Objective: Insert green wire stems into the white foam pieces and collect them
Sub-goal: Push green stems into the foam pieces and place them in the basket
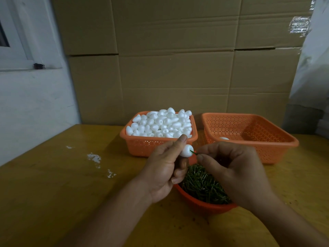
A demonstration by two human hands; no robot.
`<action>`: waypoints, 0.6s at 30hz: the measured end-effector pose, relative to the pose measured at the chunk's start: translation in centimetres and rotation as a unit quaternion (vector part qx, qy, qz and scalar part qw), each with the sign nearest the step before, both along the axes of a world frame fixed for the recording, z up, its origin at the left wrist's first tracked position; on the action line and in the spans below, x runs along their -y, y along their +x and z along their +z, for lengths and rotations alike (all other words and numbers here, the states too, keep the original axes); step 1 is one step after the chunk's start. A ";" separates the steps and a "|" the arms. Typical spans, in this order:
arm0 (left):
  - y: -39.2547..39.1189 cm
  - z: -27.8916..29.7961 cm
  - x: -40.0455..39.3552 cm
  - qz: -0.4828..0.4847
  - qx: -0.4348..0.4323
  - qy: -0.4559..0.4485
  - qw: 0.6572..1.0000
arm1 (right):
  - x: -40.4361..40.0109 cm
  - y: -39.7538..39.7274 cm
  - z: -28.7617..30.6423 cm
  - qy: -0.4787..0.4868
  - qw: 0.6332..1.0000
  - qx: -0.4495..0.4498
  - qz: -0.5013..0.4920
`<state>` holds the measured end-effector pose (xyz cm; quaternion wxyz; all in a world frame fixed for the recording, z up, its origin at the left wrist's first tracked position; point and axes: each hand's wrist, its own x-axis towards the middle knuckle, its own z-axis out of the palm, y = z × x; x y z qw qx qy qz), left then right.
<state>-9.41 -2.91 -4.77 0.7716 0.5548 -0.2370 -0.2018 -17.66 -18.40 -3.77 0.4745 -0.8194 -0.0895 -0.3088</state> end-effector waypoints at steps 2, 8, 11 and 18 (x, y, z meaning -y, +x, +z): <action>0.0 0.0 0.0 0.003 0.006 0.002 1.000 | 0.1 -0.1 0.0 -0.021 1.000 0.007 0.003; -0.1 0.0 0.1 0.009 0.015 0.003 1.000 | -0.1 -0.1 -0.2 -0.031 0.999 0.035 -0.023; -0.1 -0.1 0.2 0.016 0.018 0.004 1.000 | -0.1 -0.1 -0.3 -0.030 0.998 0.026 -0.043; -0.3 -0.1 0.2 0.036 0.040 0.011 0.998 | -0.6 -0.3 -0.2 -0.075 0.994 0.012 -0.074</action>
